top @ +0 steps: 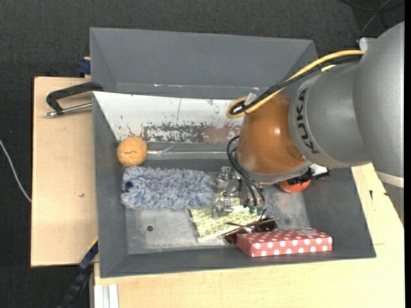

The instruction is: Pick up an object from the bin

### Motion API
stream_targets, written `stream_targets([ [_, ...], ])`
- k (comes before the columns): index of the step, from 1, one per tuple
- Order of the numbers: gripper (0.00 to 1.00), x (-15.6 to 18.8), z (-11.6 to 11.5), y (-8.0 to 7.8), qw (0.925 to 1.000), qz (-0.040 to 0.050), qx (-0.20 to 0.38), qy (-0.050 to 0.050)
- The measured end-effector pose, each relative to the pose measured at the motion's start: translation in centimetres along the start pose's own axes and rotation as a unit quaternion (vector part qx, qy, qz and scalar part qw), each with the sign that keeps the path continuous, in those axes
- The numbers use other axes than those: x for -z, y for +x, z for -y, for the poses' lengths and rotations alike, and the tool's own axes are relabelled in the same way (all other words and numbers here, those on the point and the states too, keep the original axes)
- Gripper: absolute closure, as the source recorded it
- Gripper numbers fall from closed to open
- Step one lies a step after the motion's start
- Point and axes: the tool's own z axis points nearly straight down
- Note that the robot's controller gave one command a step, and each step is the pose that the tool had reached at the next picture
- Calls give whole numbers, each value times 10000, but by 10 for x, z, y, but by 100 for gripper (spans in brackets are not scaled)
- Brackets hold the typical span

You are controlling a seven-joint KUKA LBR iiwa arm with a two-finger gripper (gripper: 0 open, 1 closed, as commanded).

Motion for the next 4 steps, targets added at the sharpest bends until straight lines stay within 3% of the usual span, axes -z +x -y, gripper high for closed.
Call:
stream_targets([
  [1,100,39,17,7,10000,-27,-1,-6],
  [2,100,100,17,0,10000,-60,-52,7],
  [3,0,79,3,-6,9968,-47,-794,3],
  [4,0,64,-1,-7,9957,-64,-924,7],
])
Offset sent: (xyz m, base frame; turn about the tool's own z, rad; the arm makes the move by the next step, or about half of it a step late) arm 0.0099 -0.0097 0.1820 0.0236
